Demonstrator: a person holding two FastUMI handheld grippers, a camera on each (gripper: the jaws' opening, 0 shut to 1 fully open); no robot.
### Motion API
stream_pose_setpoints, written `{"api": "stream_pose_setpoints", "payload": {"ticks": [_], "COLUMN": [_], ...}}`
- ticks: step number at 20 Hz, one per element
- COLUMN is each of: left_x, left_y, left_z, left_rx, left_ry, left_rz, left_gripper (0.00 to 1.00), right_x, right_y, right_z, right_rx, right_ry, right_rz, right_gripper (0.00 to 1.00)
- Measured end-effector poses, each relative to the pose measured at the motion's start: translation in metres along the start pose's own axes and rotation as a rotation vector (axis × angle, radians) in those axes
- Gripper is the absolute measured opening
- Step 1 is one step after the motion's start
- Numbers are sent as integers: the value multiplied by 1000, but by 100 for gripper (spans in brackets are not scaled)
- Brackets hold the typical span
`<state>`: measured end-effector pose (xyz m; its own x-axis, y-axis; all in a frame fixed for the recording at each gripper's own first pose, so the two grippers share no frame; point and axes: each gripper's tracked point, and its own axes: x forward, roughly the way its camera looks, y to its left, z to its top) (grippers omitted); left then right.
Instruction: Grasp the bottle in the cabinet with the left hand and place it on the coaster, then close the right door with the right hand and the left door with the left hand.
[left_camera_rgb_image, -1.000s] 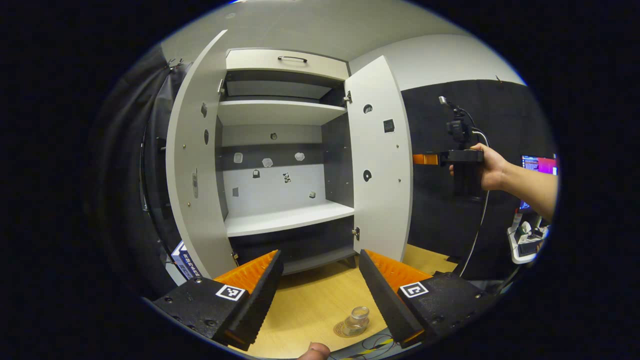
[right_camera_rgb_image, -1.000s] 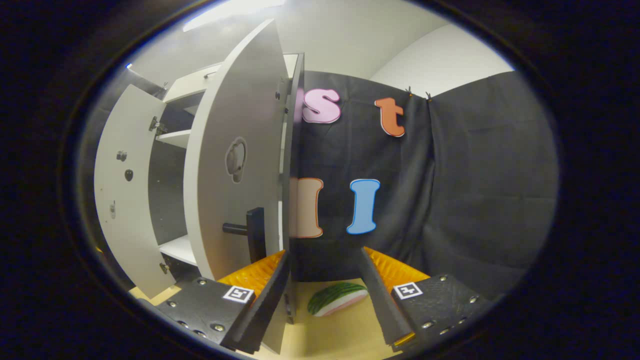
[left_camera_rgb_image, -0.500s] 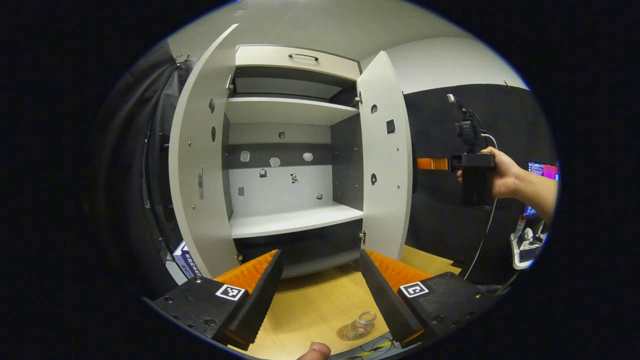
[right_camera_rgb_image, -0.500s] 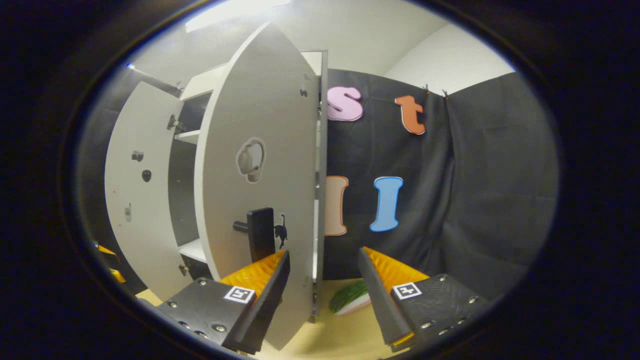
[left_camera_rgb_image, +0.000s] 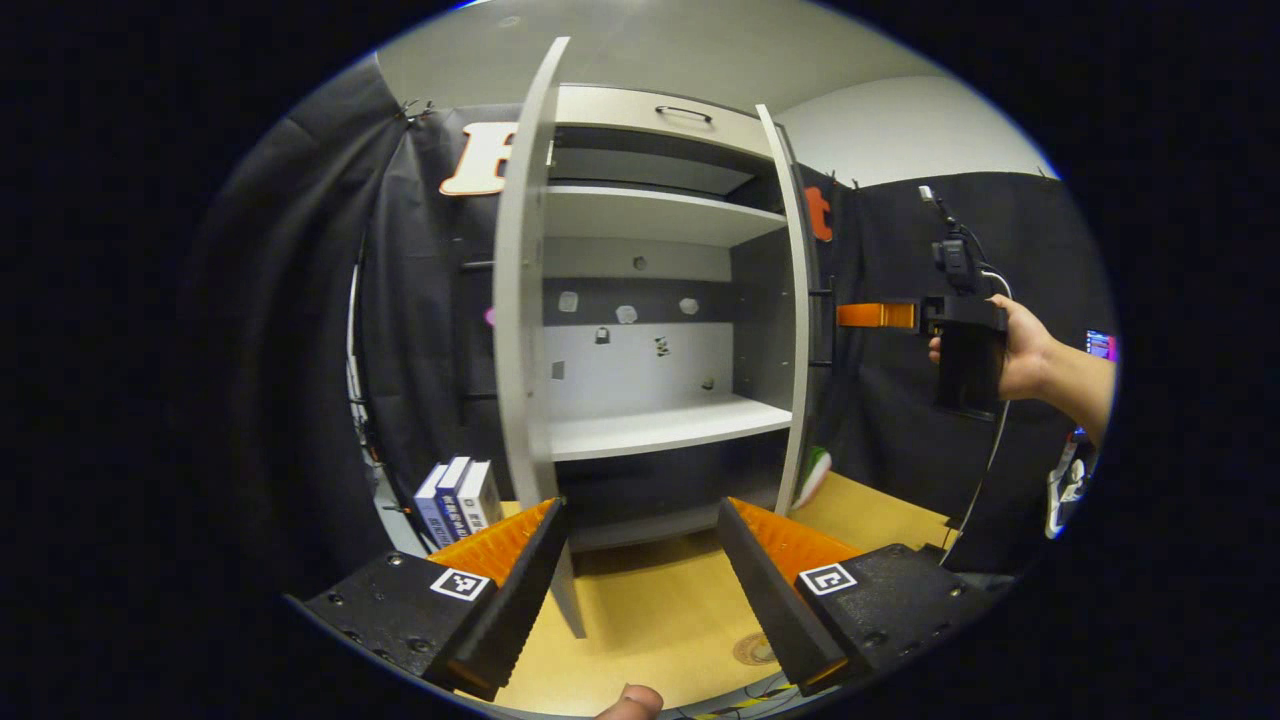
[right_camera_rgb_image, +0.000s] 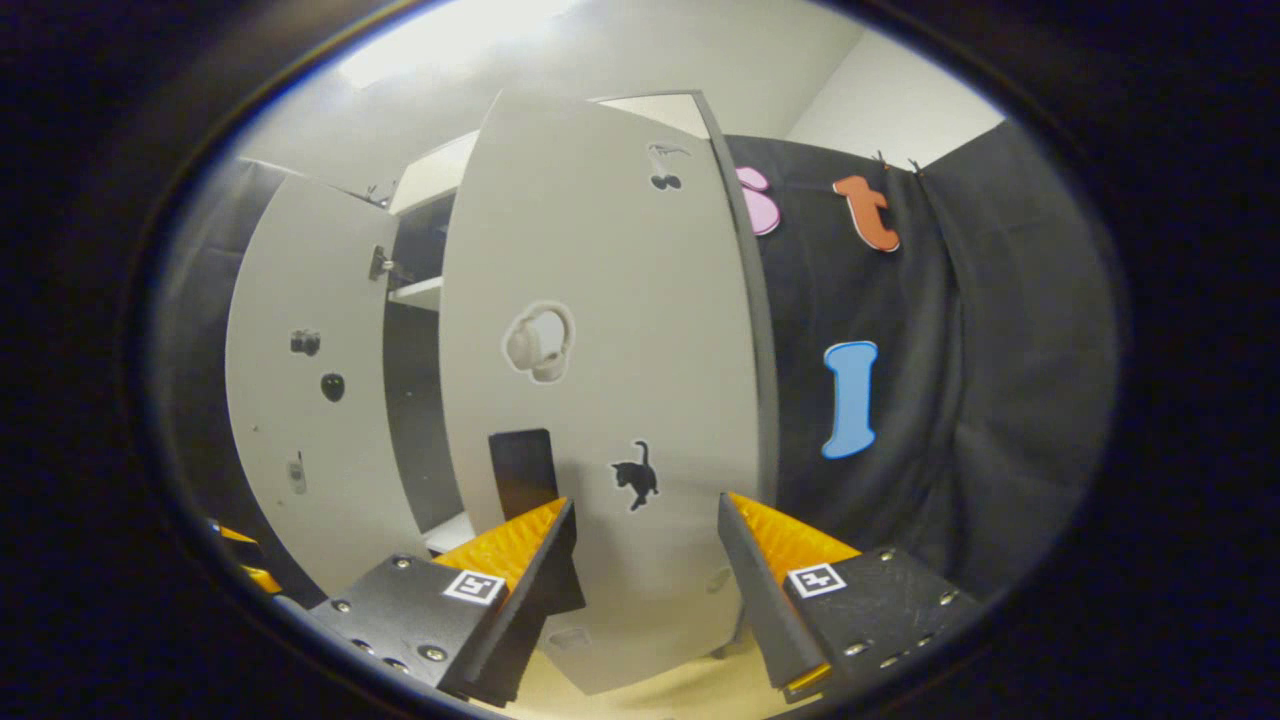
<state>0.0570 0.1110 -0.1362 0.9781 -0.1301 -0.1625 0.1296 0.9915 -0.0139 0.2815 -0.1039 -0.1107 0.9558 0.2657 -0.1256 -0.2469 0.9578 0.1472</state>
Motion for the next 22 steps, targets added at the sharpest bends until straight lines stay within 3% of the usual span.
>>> {"api": "stream_pose_setpoints", "payload": {"ticks": [1, 3, 5, 9, 13, 14, 15, 16, 17, 18, 22], "left_x": [-2, -10, -15, -8, 5, 12, 21, 31, 39, 48, 75], "left_y": [12, 35, 62, 108, 154, 163, 168, 173, 178, 184, 186], "left_z": [2, 6, 8, -11, -16, -17, -14, -7, 1, 10, 26], "left_rx": [1, -1, -10, -52, -66, -60, -48, -26, 9, 51, 140], "left_ry": [-7, -23, -32, -4, 33, 50, 59, 58, 46, 35, -7], "left_rz": [23, 70, 116, 199, 296, 316, 330, 341, 348, 360, 343], "left_gripper": [96, 97, 96, 96, 94, 93, 94, 95, 95, 96, 92], "right_x": [1, 2, 2, 5, -18, -26, -35, -42, -48, -56, -81], "right_y": [-3, -3, 2, 9, 23, 25, 24, 23, 18, 8, -34], "right_z": [3, 0, -2, -5, -6, -6, -4, -2, -1, 1, 0], "right_rx": [-9, -17, -9, -2, -34, -37, -38, -46, -57, -70, -63], "right_ry": [-12, -11, -10, -25, -63, -67, -78, -85, -90, -96, -87], "right_rz": [-3, -15, -13, 95, 138, 135, 128, 129, 124, 106, 9], "right_gripper": [88, 98, 99, 98, 98, 100, 92, 98, 98, 92, 96]}}
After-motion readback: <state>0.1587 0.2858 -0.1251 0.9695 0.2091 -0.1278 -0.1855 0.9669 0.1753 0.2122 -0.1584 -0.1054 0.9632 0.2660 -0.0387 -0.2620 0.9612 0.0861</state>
